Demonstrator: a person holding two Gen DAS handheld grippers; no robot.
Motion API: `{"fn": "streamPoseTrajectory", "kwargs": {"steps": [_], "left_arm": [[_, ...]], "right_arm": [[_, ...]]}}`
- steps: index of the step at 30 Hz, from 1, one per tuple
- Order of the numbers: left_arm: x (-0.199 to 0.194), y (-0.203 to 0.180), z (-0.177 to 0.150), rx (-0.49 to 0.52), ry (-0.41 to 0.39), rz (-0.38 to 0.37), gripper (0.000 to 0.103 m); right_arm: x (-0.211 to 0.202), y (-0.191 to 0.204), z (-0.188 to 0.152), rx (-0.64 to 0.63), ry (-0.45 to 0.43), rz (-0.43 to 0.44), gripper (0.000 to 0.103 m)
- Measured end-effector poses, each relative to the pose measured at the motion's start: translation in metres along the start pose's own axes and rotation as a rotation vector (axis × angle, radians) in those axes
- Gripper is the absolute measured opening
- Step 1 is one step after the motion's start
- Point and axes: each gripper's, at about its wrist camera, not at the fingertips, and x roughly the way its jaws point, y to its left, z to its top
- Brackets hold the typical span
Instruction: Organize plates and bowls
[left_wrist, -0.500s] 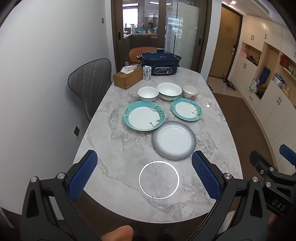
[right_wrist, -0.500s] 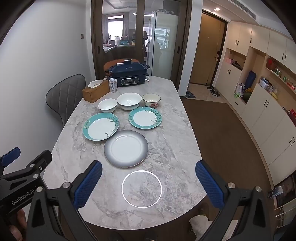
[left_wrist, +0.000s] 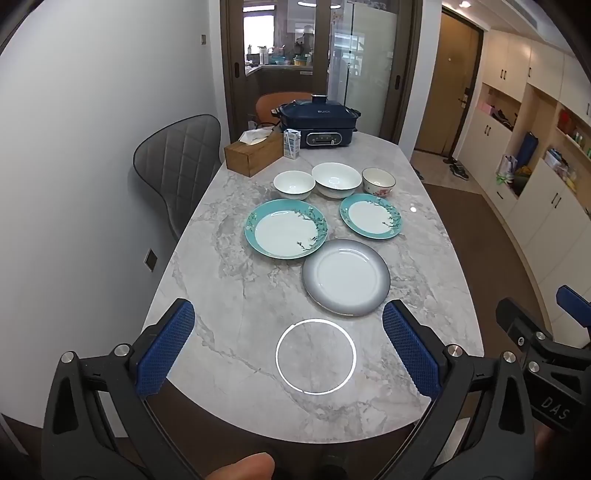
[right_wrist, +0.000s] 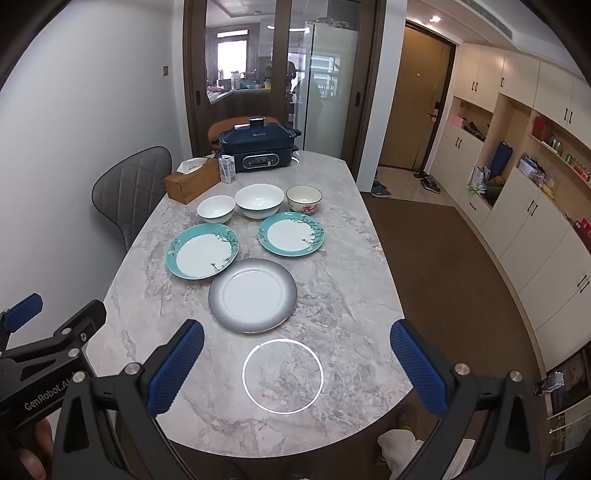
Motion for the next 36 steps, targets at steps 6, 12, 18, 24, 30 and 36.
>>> {"fn": "streamPoseTrajectory", "kwargs": {"steps": [6, 12, 18, 24, 30, 36], "left_arm": [[-0.0044, 0.0053, 0.0026, -0.006, 0.002, -0.004, 0.103], [-0.0059, 0.0035, -0.0008, -0.003, 0.002, -0.006, 0.103], [-0.0057, 0.0051, -0.0004, -0.007, 0.004, -0.008, 0.103], [-0.0047, 0.0041, -0.001, -0.006, 0.006, -0.011, 0.103], [-0.0041, 0.0039, -0.002, -0.008, 0.006, -0.012, 0.103], [-0.0041, 0.0043, -0.0014, -0.007, 0.008, -0.014, 0.103]], "right_arm": [[-0.0005, -0.0005, 0.0007, -0.001, 0.001, -0.001, 0.103], [-0.0004, -0.0005, 0.0004, -0.002, 0.001, -0.002, 0.103], [-0.0003, -0.0006, 0.0003, -0.003, 0.001, -0.001, 0.103], [0.0, -0.0005, 0.0003, -0.004, 0.003, -0.003, 0.103], [0.0003, -0.0003, 0.0001, -0.004, 0.003, -0.003, 0.103], [0.0009, -0.0002, -0.0002, -0.004, 0.005, -0.003, 0.103]]}}
